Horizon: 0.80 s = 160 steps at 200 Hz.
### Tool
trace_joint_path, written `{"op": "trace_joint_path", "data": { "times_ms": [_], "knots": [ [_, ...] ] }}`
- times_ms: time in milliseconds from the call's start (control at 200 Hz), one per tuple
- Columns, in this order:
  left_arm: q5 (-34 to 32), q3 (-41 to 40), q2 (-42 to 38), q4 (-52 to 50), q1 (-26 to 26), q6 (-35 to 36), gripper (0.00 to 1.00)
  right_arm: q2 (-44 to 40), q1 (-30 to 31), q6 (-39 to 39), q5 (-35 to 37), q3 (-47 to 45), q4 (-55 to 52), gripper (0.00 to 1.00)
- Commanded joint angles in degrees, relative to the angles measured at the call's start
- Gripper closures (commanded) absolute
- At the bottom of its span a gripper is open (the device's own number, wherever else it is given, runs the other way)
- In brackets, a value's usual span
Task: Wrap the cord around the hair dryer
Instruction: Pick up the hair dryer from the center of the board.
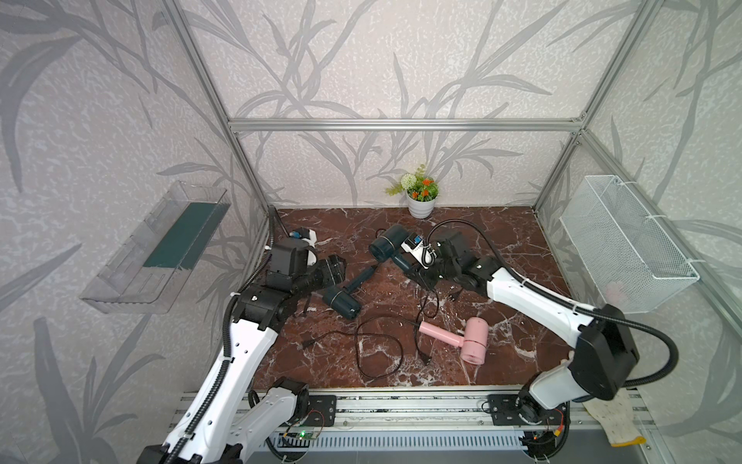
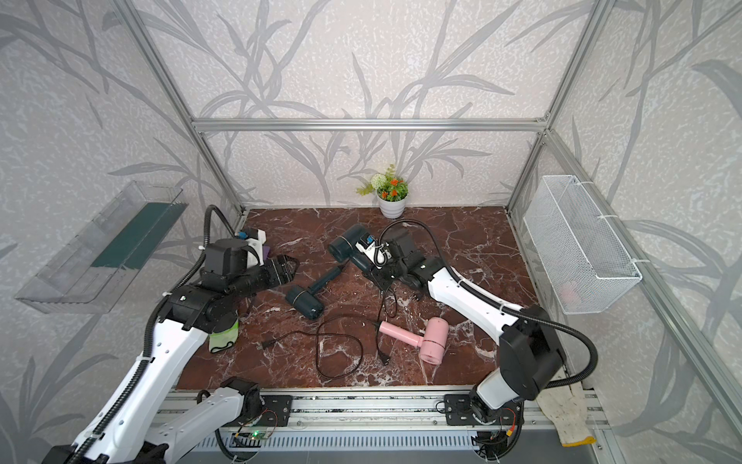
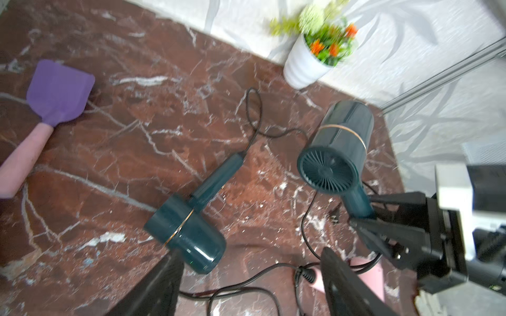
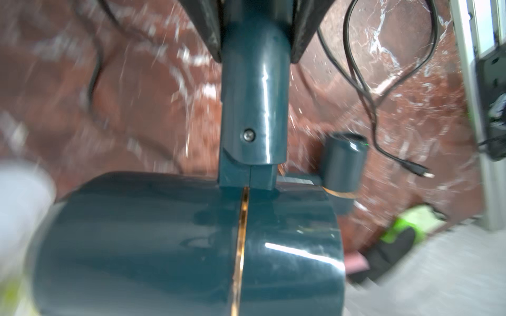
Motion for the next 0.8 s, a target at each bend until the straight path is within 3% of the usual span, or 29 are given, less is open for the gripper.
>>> {"op": "trace_joint_path", "data": {
  "times_ms": [0,275,415,795],
  "knots": [
    [1.27,5.71,0.15,-0.56,0.37,2.75,0.17,-0.60,-0.07,-14.17,-6.59,2.90,7.07,0.99],
    [11.09,14.31,3.46,-1.70,0.59,2.84,0.07,-3.15,-0.31,-28.80,-11.71,3.51,5.17,1.00],
    [18.53,12.40,6.54,-2.08,0.66,1.80,0.01,-6.40,-0.42,-33.14,-13.45,-2.02,9.76,1.00],
    [33.92,2.88,7.93,3.28,-0.03,-0.74,0.01,-11.92,-0.32,-35.56,-14.76,-10.23,11.79,1.00]
  ]
}}
